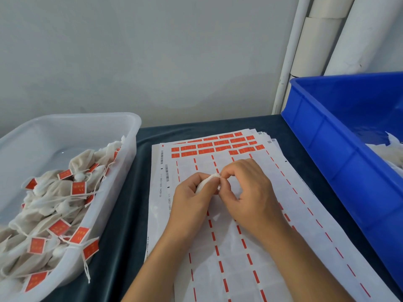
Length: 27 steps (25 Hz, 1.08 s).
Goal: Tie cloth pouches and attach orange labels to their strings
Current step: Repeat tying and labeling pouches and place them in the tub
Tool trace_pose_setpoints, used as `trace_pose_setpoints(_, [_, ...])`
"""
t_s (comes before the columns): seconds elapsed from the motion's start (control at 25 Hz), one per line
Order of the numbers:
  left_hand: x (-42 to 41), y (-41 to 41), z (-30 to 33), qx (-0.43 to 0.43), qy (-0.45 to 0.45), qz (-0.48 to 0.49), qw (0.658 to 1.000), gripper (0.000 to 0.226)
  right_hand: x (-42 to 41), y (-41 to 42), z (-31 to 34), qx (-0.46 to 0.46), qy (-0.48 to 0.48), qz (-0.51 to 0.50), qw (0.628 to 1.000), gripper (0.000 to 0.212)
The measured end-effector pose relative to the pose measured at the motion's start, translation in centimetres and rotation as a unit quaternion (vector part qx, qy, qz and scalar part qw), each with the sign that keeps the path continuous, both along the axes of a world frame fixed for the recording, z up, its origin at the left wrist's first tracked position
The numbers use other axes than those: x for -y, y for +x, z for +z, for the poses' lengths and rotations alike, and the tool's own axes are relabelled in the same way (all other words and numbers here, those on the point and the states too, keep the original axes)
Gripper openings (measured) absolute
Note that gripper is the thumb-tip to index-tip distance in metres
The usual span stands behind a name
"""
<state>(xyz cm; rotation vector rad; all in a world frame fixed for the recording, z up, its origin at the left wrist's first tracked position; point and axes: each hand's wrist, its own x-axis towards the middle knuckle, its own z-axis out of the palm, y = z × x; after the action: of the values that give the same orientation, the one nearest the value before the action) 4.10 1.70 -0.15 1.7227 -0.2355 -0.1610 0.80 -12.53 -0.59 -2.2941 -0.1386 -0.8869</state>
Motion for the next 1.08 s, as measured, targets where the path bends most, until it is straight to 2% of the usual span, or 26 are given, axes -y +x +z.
trace_pose_setpoints(0.2, [0.0, -0.2, 0.0, -0.014, -0.019, 0.013, 1.000, 0.028, 0.0, -0.4, 0.4, -0.049, 0.132, 0.027, 0.990, 0.005])
trace_pose_setpoints(0.56, [-0.1, -0.5, 0.4, -0.046, -0.080, 0.014, 0.996, 0.025, -0.2, -0.4, 0.4, -0.073, 0.211, 0.054, 0.973, 0.007])
trace_pose_setpoints(0.76, [-0.3, -0.6, 0.6, -0.023, -0.082, -0.030, 0.996, 0.022, -0.3, -0.2, 0.3, -0.071, 0.277, 0.032, 0.958, 0.006])
trace_pose_setpoints(0.84, [-0.2, -0.6, 0.7, -0.030, -0.073, -0.027, 0.997, 0.026, 0.1, -0.2, 0.5, -0.042, 0.273, 0.003, 0.961, 0.010])
trace_pose_setpoints(0.96, [0.0, -0.7, 1.2, -0.032, -0.069, -0.044, 0.996, 0.017, 0.1, -0.3, 0.8, 0.016, 0.231, -0.034, 0.972, 0.021])
trace_pose_setpoints(1.08, [-0.4, -0.7, 1.5, -0.040, -0.076, -0.067, 0.994, 0.022, 0.1, -0.4, 1.0, 0.038, 0.226, -0.037, 0.973, 0.020])
